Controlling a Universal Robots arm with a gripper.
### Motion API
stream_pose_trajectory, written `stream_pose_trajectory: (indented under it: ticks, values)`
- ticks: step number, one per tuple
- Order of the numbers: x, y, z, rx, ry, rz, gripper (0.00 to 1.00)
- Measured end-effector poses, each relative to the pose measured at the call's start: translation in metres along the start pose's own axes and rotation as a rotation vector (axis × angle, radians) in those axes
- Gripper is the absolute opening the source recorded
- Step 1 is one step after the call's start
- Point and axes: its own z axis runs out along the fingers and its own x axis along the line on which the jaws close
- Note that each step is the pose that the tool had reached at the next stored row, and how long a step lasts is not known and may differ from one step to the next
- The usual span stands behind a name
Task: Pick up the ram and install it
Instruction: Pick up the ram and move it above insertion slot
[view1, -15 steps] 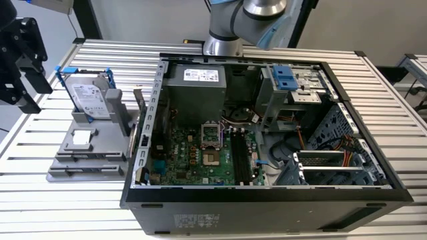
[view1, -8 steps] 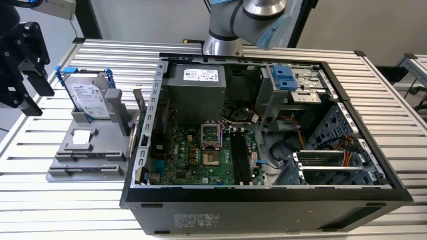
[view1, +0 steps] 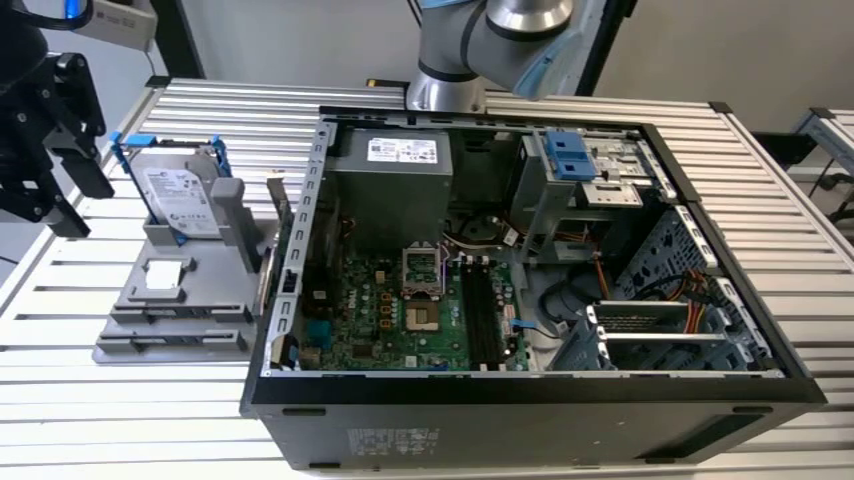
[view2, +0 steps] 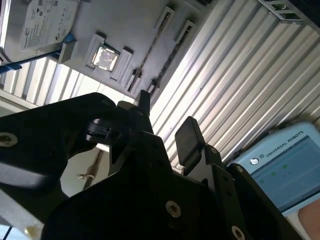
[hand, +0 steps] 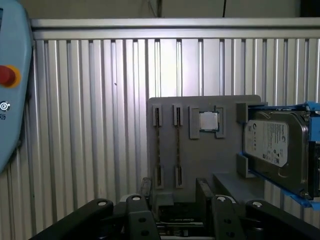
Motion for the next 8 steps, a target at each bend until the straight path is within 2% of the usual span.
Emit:
stream_pose_trajectory:
  ticks: [8]
  values:
    - [0.0, 0.0, 0.002, 0.0001, -0.0009, 0.001, 1.0]
